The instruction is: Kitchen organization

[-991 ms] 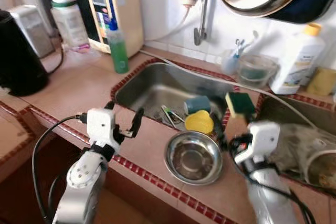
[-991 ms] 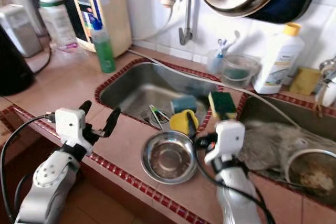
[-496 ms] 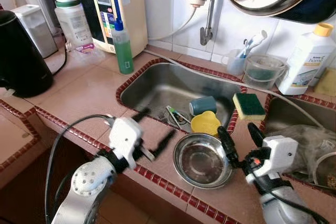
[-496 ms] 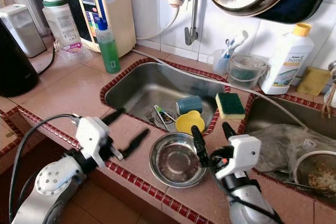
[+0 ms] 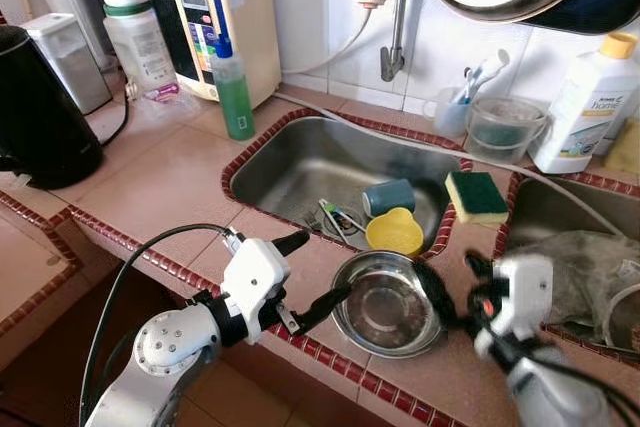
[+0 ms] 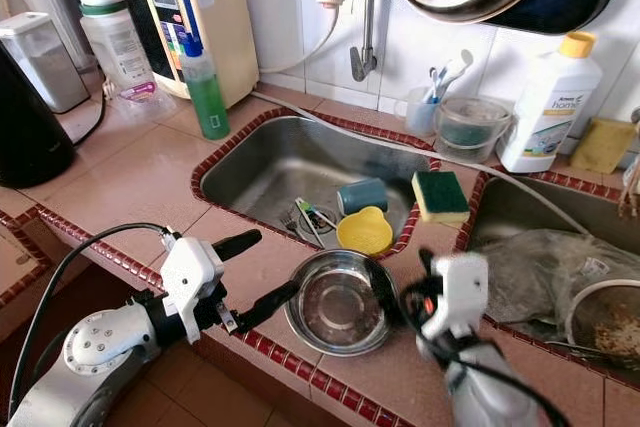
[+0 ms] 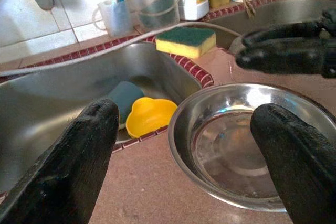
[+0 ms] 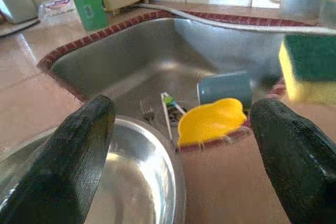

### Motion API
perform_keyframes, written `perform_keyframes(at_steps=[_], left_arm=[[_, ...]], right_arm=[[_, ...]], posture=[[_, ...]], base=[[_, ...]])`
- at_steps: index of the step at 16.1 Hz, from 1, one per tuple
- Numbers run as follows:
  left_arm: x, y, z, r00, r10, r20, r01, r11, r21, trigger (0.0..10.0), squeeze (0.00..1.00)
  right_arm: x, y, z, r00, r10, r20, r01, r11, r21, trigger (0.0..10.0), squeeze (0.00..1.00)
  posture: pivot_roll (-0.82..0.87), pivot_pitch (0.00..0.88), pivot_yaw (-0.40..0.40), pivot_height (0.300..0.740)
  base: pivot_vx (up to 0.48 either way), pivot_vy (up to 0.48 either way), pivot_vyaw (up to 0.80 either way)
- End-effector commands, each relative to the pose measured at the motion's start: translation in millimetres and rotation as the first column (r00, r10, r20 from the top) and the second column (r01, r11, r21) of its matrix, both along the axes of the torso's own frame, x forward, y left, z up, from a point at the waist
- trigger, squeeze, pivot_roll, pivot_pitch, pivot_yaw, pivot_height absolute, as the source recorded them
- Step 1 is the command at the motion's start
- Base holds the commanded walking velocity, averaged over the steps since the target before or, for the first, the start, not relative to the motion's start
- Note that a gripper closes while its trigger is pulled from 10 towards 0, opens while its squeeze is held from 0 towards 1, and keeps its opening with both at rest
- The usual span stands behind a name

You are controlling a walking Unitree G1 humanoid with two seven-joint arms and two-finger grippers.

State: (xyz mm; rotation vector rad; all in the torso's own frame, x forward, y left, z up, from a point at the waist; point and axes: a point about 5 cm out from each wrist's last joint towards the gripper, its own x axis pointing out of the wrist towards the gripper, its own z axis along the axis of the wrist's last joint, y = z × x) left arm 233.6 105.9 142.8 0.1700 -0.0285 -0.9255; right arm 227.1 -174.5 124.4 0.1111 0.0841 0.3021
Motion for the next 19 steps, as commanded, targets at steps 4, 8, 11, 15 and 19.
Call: perform_keyframes(at_steps=[4, 8, 11, 15, 19], left_arm=[[7.5, 2.8, 10.2, 0.999, 0.023, 0.045, -0.024, 1.0, 0.016, 10.0, 0.0], [8.8, -0.3, 14.4, 0.997, 0.061, 0.052, -0.06, 0.998, -0.012, 10.0, 0.0], [6.1, -1.2, 13.2, 0.997, 0.064, 0.049, -0.064, 0.998, -0.013, 10.0, 0.0], [4.4, -4.3, 13.0, 0.997, 0.067, 0.041, -0.067, 0.998, -0.022, 10.0, 0.0], [6.8, -8.1, 13.6, 0.998, 0.053, 0.041, -0.052, 0.998, -0.025, 10.0, 0.0]], right_arm=[[26.5, -0.7, 3.3, 0.995, 0.051, -0.086, -0.049, 0.998, 0.032, 10.0, 0.0], [30.3, 5.8, -9.9, 0.964, 0.121, -0.237, -0.121, 0.993, 0.016, 10.0, 0.0], [23.9, 3.6, -14.7, 0.95, 0.147, -0.275, -0.149, 0.989, 0.011, 10.0, 0.0], [15.0, 0.2, -15.1, 0.935, 0.181, -0.306, -0.181, 0.983, 0.026, 10.0, 0.0], [10.1, 0.3, -3.7, 0.935, 0.235, -0.267, -0.222, 0.972, 0.079, 10.0, 0.0]], posture=[[-0.18, 0.056, 0.044, 0.74], [-0.16, 0.063, 0.018, 0.74], [-0.16, 0.067, 0.013, 0.74], [-0.17, 0.071, 0.015, 0.74], [-0.18, 0.066, 0.021, 0.74]], base=[[0.0, 0.0, 0.0], [0.0, 0.0, 0.0], [0.0, 0.0, 0.0], [0.0, 0.0, 0.0], [0.0, 0.0, 0.0]])
